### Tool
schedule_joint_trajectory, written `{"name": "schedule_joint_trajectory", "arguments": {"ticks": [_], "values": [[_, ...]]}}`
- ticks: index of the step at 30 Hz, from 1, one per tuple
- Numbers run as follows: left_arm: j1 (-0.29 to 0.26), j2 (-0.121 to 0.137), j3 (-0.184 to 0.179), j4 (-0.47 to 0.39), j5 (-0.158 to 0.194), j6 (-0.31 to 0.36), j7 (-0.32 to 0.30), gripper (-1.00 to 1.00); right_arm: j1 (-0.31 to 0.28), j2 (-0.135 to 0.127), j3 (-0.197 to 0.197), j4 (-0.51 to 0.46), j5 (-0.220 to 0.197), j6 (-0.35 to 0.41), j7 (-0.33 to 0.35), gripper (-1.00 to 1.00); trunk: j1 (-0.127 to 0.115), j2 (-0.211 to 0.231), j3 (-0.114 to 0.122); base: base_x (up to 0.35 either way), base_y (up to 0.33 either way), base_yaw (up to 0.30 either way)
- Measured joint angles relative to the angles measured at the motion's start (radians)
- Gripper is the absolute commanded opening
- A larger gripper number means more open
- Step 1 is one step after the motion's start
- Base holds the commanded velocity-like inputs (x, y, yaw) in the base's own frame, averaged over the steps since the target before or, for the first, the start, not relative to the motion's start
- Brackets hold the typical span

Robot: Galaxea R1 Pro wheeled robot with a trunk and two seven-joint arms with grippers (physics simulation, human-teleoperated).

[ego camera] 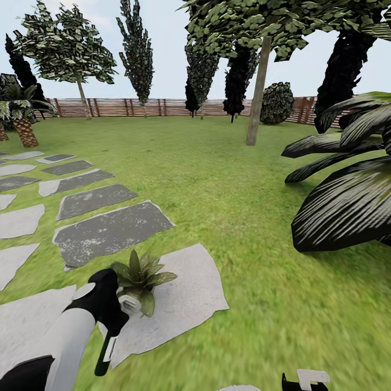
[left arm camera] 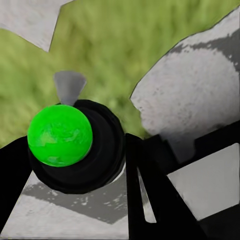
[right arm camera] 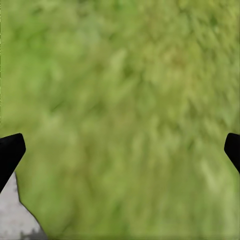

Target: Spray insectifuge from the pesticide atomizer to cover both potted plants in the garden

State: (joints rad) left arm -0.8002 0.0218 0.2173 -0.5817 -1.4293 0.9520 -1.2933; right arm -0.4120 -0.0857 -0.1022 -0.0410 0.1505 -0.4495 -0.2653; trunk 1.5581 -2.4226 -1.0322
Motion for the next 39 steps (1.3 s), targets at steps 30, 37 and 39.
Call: {"name": "schedule_joint_trajectory", "arguments": {"ticks": [30, 37, 39], "values": [[0.072, -0.047, -0.006, 0.008, 0.428, -0.046, 0.48, -1.0, 0.0, -0.003, 0.0, 0.003, 0.001, 0.001, 0.0, 1.0, 0.0, 0.0, 0.0, 0.025, -0.014, 0.166], [0.074, -0.061, -0.01, 0.069, 0.453, -0.051, 0.513, -1.0, 0.0, -0.005, 0.0, 0.005, 0.002, 0.001, 0.001, 1.0, 0.0, 0.0, 0.0, 0.032, -0.018, 0.001], [0.074, -0.061, -0.01, 0.074, 0.453, -0.051, 0.514, -1.0, 0.0, -0.005, 0.0, 0.004, 0.002, 0.001, 0.001, 1.0, 0.0, 0.0, 0.0, 0.158, -0.177, 0.0]]}}
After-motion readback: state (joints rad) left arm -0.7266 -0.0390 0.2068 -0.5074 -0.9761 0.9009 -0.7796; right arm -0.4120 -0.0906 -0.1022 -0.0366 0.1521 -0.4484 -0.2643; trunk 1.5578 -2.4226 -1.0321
